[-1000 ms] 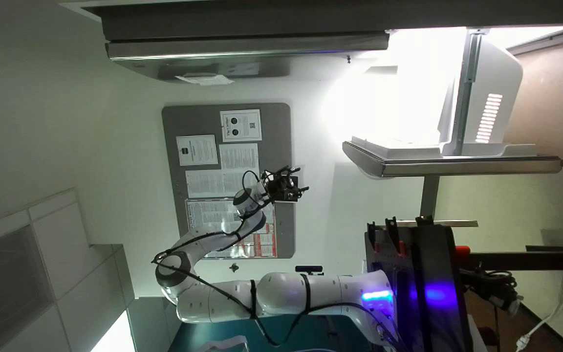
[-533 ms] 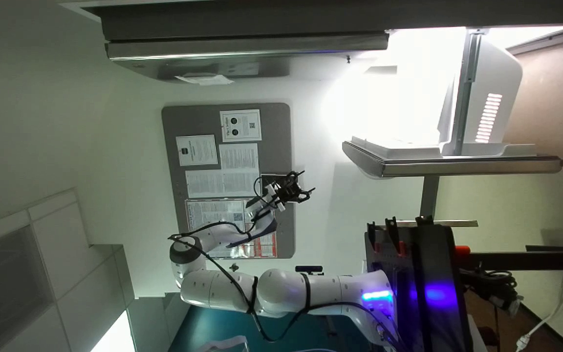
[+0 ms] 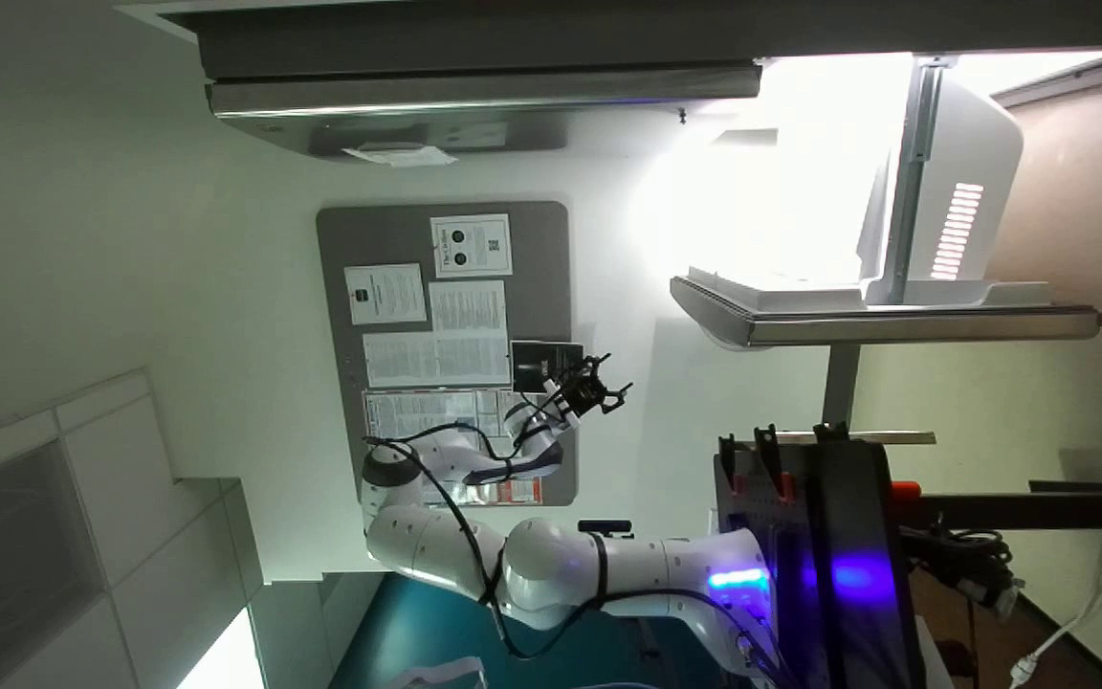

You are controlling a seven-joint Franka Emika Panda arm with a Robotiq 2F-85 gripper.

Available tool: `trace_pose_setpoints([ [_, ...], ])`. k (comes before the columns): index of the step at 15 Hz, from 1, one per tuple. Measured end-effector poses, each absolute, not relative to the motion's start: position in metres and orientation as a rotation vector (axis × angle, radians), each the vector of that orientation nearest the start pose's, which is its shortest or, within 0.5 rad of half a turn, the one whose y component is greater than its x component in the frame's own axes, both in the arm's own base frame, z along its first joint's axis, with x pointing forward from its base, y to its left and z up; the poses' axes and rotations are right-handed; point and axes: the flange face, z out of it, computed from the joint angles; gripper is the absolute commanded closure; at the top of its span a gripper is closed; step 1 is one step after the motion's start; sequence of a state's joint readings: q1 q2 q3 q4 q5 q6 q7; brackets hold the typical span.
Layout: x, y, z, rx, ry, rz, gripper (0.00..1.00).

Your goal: Close the bottom door of the fridge

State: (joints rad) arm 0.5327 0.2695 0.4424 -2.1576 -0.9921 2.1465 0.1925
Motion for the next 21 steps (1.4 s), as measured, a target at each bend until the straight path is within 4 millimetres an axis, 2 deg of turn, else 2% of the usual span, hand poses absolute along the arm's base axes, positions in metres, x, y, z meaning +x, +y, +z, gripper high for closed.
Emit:
trace_pose_setpoints([
  [4,0.314,0.463,0.249,1.903,1.585,0.355,0.0],
  [8,0.295,0.483,0.219,1.846,1.505,0.566,0.0],
  [14,0.269,0.497,0.179,1.6,1.487,0.807,0.0],
  [17,0.259,0.5,0.166,1.506,1.489,0.851,0.0],
  [21,0.251,0.499,0.158,1.418,1.444,0.858,0.0],
])
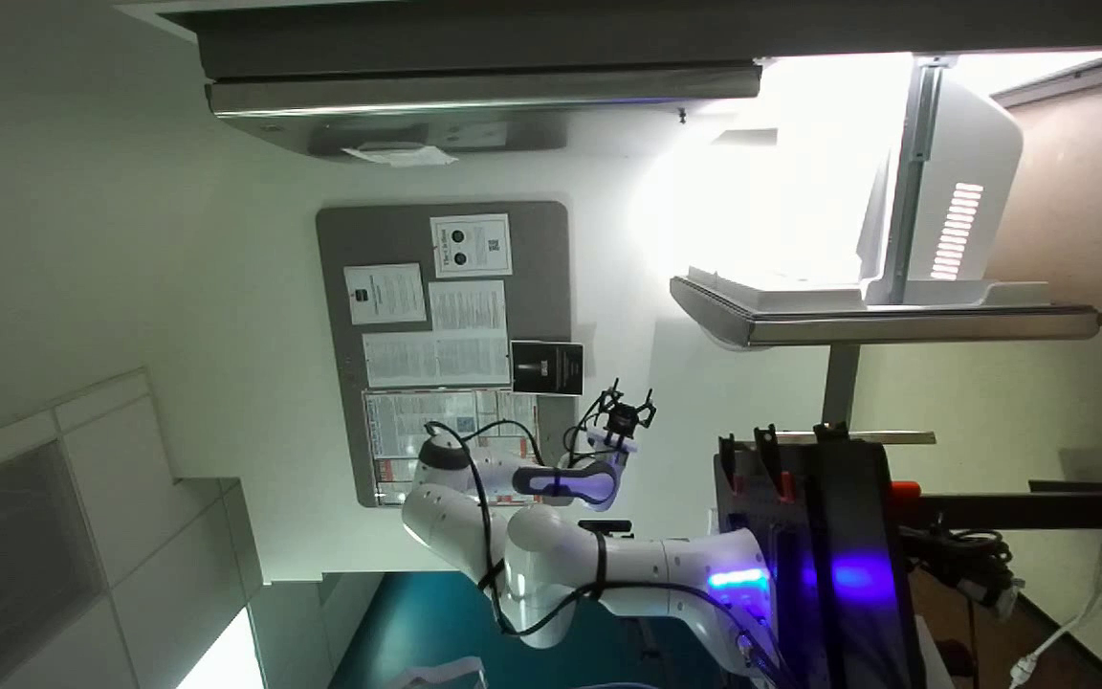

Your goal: Close the bottom door of the fridge

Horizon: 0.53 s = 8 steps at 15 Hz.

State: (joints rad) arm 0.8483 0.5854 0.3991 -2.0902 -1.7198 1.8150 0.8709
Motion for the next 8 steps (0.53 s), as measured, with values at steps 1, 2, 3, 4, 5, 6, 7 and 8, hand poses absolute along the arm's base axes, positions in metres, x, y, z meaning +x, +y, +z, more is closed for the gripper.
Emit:
trace_pose_setpoints([
  [1,0.248,0.499,0.156,1.395,1.422,0.857,0.0],
  [2,0.245,0.498,0.155,1.374,1.4,0.854,0.0],
  [3,0.242,0.498,0.154,1.361,1.381,0.847,0.0],
  [4,0.238,0.498,0.152,1.361,1.363,0.831,0.0],
  [5,0.235,0.498,0.151,1.368,1.349,0.808,0.0],
  [6,0.231,0.499,0.151,1.38,1.337,0.776,0.0],
  [7,0.228,0.501,0.151,1.398,1.325,0.74,0.0],
  [8,0.226,0.504,0.151,1.42,1.314,0.702,0.0],
])
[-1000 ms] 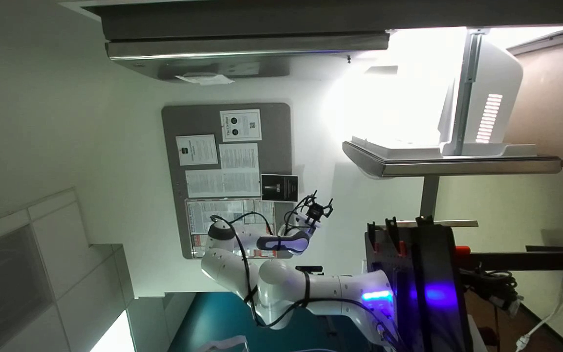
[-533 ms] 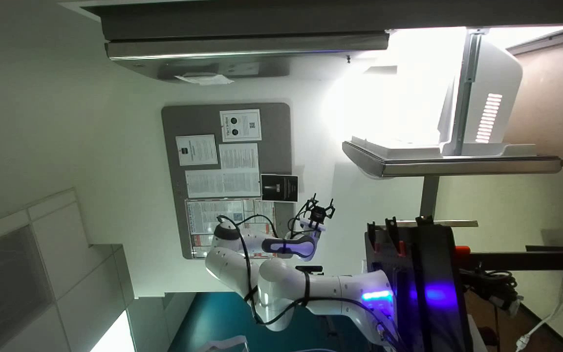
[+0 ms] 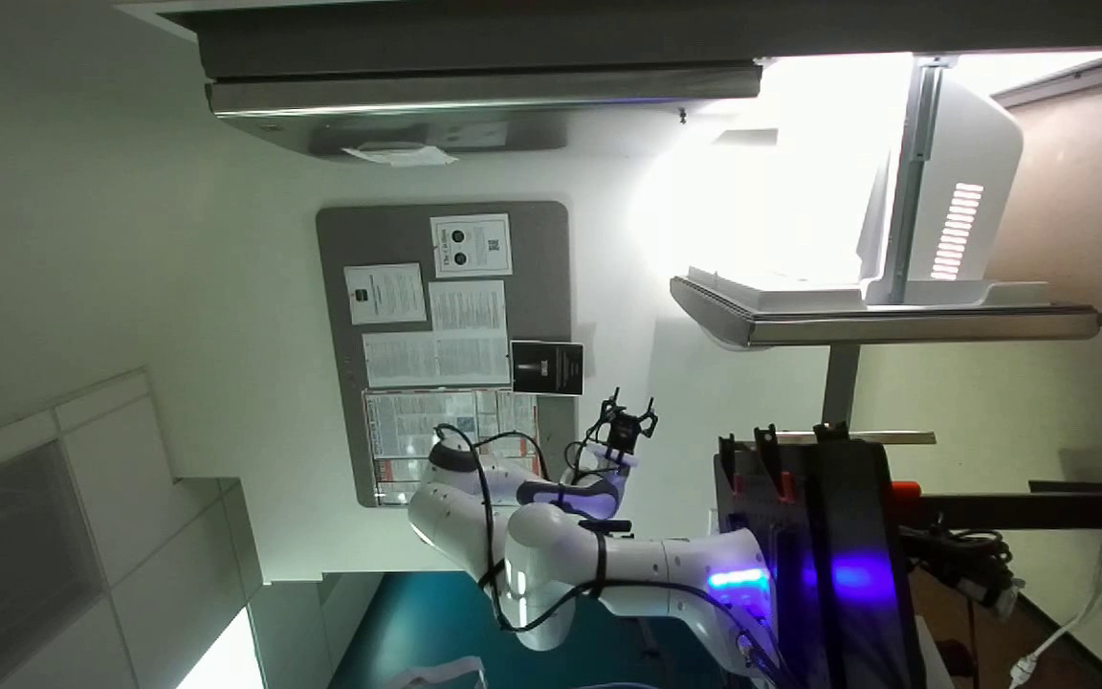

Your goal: Close the bottom door of the fridge

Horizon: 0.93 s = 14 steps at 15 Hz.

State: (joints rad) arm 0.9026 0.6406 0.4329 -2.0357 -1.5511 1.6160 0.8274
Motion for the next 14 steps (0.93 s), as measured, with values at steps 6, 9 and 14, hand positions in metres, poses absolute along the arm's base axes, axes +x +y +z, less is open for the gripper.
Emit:
trace_pose_setpoints([
  [6,0.218,0.523,0.147,1.501,1.291,0.627,0.0],
  [9,0.218,0.518,0.133,1.496,1.298,0.604,0.0],
  [14,0.218,0.517,0.129,1.495,1.303,0.598,0.0],
])
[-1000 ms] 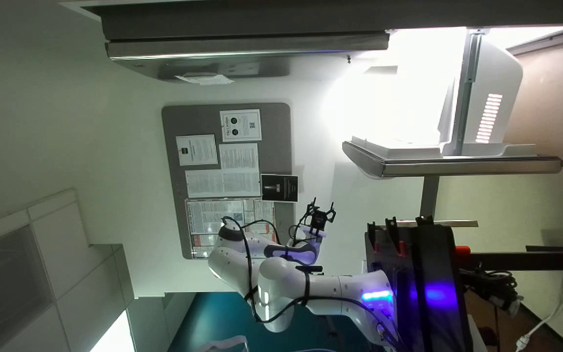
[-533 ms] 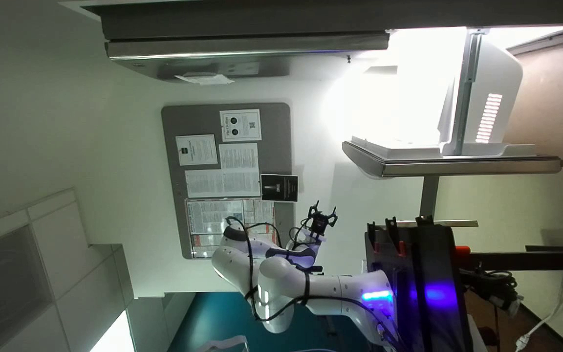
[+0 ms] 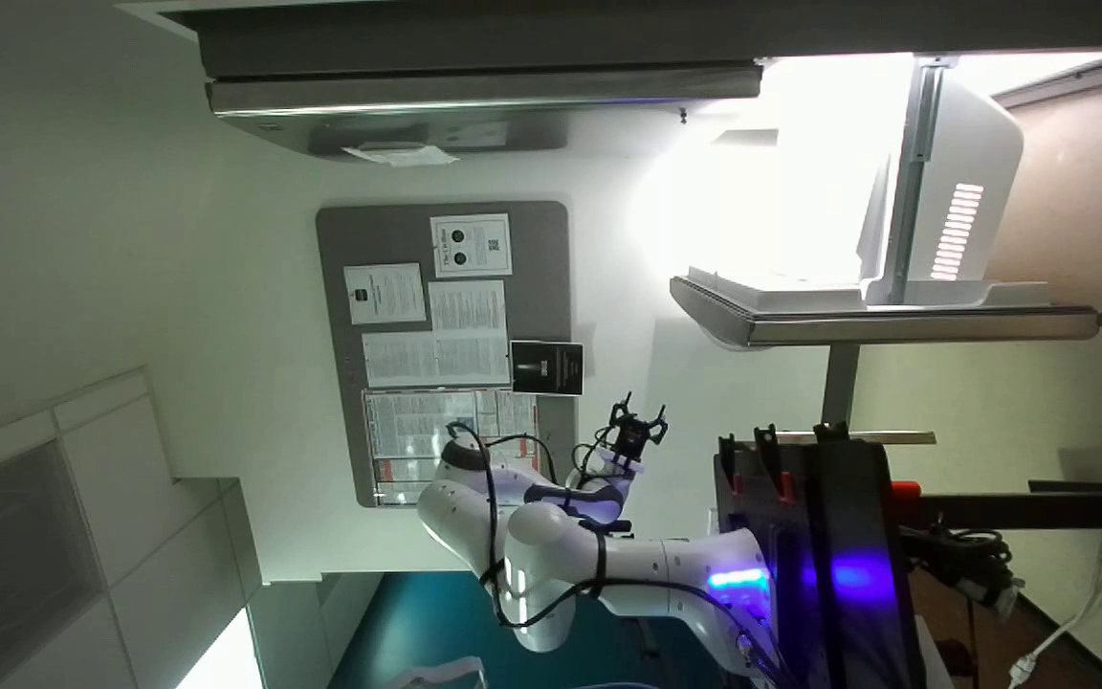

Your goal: Close the bottom door of the fridge

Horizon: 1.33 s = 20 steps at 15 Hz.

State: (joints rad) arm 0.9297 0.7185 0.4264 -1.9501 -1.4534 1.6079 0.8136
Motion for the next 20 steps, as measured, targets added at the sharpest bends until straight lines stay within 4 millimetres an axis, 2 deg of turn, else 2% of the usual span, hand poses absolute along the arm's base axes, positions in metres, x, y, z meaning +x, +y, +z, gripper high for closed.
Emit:
trace_pose_setpoints([
  [5,0.23,0.5,0.084,1.439,1.316,0.572,0.0],
  [8,0.241,0.503,0.06,1.409,1.332,0.594,0.0],
  [14,0.253,0.521,0.039,1.413,1.334,0.629,0.0],
  [20,0.26,0.515,0.015,1.436,1.304,0.623,0.0],
])
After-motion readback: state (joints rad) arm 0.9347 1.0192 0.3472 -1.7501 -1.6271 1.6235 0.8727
